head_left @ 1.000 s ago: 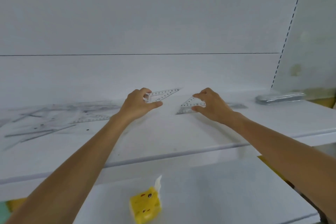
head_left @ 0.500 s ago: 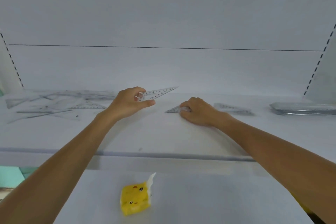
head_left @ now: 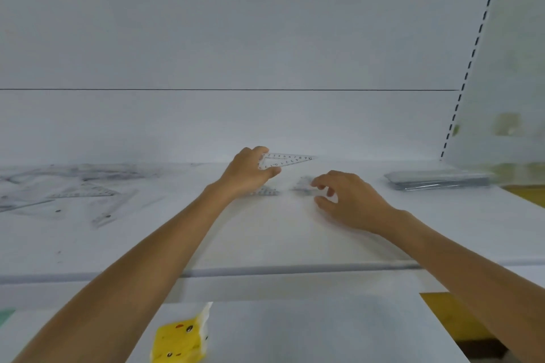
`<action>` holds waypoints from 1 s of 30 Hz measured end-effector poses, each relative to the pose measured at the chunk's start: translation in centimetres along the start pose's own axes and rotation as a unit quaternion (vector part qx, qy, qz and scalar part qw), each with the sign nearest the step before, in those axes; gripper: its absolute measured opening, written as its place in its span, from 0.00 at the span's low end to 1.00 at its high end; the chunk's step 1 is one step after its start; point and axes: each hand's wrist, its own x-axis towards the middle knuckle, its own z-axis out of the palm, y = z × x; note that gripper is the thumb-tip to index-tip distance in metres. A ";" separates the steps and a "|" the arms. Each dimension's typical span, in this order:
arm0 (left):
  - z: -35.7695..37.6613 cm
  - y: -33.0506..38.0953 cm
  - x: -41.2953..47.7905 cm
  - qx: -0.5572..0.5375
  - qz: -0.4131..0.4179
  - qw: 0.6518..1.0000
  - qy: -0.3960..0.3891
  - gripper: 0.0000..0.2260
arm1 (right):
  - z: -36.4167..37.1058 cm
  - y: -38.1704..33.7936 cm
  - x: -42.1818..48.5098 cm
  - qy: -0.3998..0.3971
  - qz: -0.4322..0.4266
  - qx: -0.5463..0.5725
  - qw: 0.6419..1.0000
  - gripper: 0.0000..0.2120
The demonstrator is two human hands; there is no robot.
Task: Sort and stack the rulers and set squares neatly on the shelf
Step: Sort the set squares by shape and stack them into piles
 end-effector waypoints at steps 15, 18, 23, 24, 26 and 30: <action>6.9 4.3 1.6 0.091 0.044 0.994 -0.034 0.24 | 1.0 3.2 -2.9 -0.004 -0.033 0.032 0.999 0.17; 7.3 4.4 1.5 0.154 0.042 0.986 -0.049 0.23 | 1.1 3.2 -2.9 0.001 -0.033 0.033 0.999 0.17; 7.5 4.4 1.5 0.145 0.027 0.986 -0.082 0.24 | 1.2 3.5 -2.9 0.007 -0.036 0.033 0.999 0.16; 7.5 4.4 1.5 0.144 0.029 0.986 -0.082 0.24 | 1.2 3.5 -2.9 0.007 -0.034 0.034 0.999 0.16; 7.5 4.4 1.6 0.140 0.034 0.986 -0.079 0.25 | 1.1 3.4 -2.8 0.004 -0.029 0.044 0.999 0.16; 7.2 4.7 1.5 0.105 0.040 0.993 -0.037 0.25 | 0.8 3.4 -2.8 -0.004 -0.026 0.046 0.999 0.16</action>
